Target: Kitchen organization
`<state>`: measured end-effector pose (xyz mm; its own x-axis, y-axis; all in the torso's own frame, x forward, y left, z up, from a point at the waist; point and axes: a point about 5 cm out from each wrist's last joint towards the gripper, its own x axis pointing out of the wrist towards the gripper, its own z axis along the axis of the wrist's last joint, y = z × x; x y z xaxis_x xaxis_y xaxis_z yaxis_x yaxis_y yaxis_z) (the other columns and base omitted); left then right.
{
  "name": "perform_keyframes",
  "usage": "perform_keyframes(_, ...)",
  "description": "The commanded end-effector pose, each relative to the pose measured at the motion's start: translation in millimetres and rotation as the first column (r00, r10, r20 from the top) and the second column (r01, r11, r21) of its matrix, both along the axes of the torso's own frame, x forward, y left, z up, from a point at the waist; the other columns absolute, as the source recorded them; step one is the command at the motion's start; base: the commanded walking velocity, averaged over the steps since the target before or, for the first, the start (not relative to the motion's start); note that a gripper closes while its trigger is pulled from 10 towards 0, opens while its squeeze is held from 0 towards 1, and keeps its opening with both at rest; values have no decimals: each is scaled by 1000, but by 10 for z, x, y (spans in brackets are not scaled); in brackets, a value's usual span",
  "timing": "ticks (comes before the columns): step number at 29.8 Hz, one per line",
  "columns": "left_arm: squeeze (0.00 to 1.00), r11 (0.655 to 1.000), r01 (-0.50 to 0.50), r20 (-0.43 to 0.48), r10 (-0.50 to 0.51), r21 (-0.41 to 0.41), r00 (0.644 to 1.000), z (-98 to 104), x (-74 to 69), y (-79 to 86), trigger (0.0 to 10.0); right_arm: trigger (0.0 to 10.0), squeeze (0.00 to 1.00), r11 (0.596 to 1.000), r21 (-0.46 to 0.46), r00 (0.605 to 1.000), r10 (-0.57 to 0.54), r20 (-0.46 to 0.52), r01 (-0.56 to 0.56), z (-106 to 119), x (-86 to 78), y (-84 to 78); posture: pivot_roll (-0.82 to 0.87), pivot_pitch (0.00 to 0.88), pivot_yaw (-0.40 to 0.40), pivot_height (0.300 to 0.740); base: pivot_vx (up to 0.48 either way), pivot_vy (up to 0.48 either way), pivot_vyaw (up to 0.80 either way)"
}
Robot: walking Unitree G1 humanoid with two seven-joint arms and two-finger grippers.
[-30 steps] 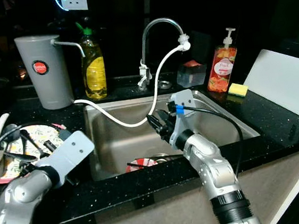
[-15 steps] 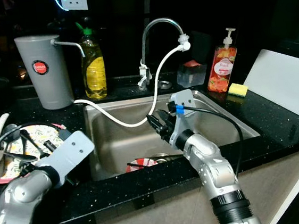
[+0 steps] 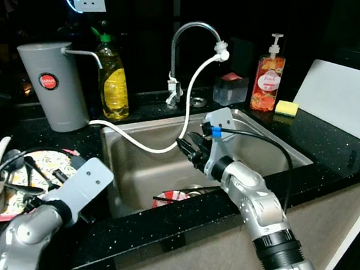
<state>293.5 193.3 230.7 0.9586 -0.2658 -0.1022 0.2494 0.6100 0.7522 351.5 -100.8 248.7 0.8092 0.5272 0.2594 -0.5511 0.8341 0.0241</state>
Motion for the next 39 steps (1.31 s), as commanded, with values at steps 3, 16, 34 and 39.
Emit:
perform_keyframes(3,0,1000,2,-44,-2,-4,999,-85,-8,8,10000,10000,0,1000,7,1000,-22,13,22,28,-3,-66,81,30,-107,740,0,0,0)
perform_keyframes(16,0,1000,1,-44,-1,-3,999,-83,-12,26,10000,10000,0,1000,13,1000,-22,11,21,21,-2,-44,90,32,-103,740,0,0,0)
perform_keyframes(34,0,1000,0,-46,0,-4,999,-76,-2,42,10000,10000,0,1000,16,1000,-27,16,27,36,16,-56,95,31,-105,740,0,0,0)
perform_keyframes(39,0,1000,0,-46,0,-4,999,-77,-2,43,10000,10000,0,999,22,999,-36,23,36,58,8,-73,78,27,-95,740,0,0,0)
